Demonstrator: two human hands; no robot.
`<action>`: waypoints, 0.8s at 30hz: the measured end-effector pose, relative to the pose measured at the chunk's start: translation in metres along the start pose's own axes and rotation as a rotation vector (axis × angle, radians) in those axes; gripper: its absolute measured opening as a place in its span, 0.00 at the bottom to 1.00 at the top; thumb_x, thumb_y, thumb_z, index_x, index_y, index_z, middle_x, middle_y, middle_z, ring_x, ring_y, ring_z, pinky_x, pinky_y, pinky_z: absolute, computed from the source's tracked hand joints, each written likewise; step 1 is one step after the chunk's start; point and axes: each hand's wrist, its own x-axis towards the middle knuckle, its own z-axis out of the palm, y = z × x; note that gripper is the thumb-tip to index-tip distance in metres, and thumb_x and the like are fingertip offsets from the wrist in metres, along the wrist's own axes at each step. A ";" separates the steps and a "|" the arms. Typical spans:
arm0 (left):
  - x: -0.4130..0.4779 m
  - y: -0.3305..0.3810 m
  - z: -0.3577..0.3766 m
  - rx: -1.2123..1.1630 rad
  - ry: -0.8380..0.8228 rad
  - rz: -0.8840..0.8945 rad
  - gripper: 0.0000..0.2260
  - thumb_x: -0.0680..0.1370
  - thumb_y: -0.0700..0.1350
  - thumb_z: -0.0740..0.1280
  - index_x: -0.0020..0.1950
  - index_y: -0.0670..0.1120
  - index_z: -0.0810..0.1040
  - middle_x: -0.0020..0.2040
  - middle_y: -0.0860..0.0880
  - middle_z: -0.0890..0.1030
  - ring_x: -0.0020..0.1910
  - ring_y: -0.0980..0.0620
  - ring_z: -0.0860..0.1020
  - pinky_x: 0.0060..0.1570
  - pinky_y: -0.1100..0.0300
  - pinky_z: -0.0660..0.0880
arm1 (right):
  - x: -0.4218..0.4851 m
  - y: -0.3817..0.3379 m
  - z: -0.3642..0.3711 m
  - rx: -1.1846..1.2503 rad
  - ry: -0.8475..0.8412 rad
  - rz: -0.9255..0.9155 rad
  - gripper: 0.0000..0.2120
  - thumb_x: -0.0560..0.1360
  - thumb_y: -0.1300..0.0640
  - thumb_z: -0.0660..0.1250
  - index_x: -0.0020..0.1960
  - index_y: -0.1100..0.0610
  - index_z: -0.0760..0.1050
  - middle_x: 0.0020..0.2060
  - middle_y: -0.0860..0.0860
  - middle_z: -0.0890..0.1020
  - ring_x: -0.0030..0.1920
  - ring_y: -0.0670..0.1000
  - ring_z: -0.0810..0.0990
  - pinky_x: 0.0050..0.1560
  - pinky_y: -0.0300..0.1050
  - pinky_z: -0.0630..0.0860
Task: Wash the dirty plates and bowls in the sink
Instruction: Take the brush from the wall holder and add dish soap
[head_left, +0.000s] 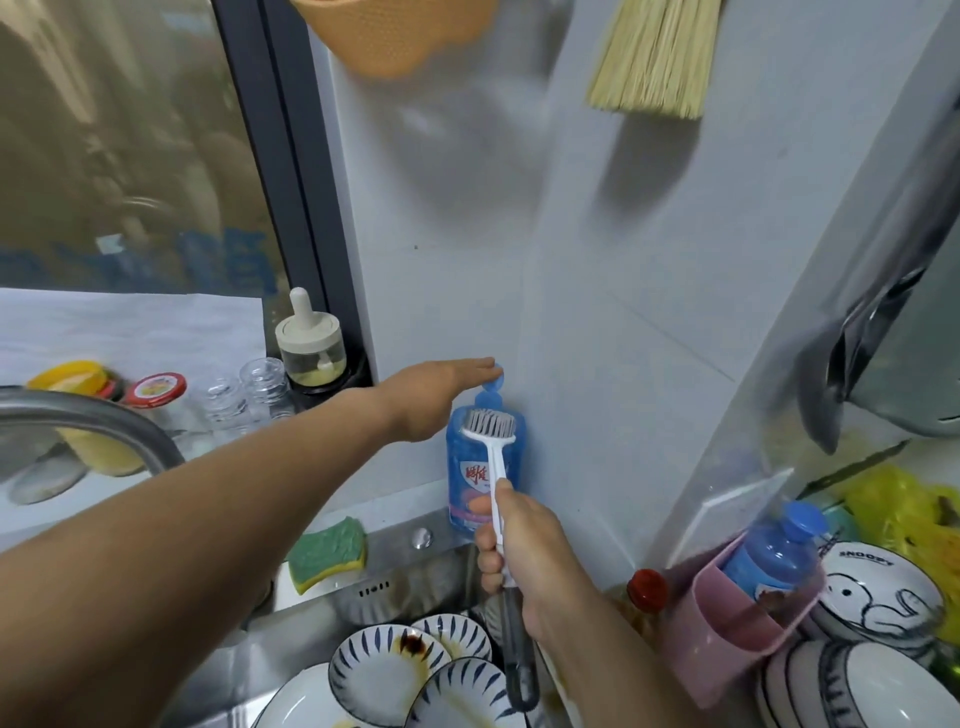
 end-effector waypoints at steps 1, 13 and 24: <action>-0.002 -0.001 0.001 -0.011 -0.009 0.001 0.41 0.76 0.23 0.55 0.83 0.56 0.57 0.83 0.56 0.56 0.81 0.52 0.58 0.78 0.58 0.58 | 0.001 0.001 0.001 0.001 -0.002 -0.002 0.19 0.85 0.45 0.56 0.56 0.58 0.79 0.28 0.49 0.73 0.26 0.47 0.67 0.26 0.39 0.67; -0.010 0.000 0.004 -0.063 -0.013 0.030 0.44 0.74 0.21 0.55 0.83 0.55 0.55 0.83 0.55 0.52 0.82 0.53 0.54 0.78 0.60 0.53 | 0.008 -0.002 0.004 0.006 0.029 -0.005 0.21 0.85 0.44 0.56 0.54 0.59 0.79 0.29 0.50 0.72 0.25 0.46 0.66 0.26 0.39 0.65; -0.008 0.006 0.001 -0.052 -0.069 0.011 0.41 0.76 0.22 0.56 0.83 0.54 0.57 0.83 0.54 0.54 0.82 0.53 0.53 0.78 0.60 0.50 | 0.009 0.005 0.003 0.002 0.047 -0.027 0.20 0.85 0.44 0.56 0.52 0.59 0.78 0.28 0.50 0.72 0.24 0.46 0.66 0.25 0.39 0.65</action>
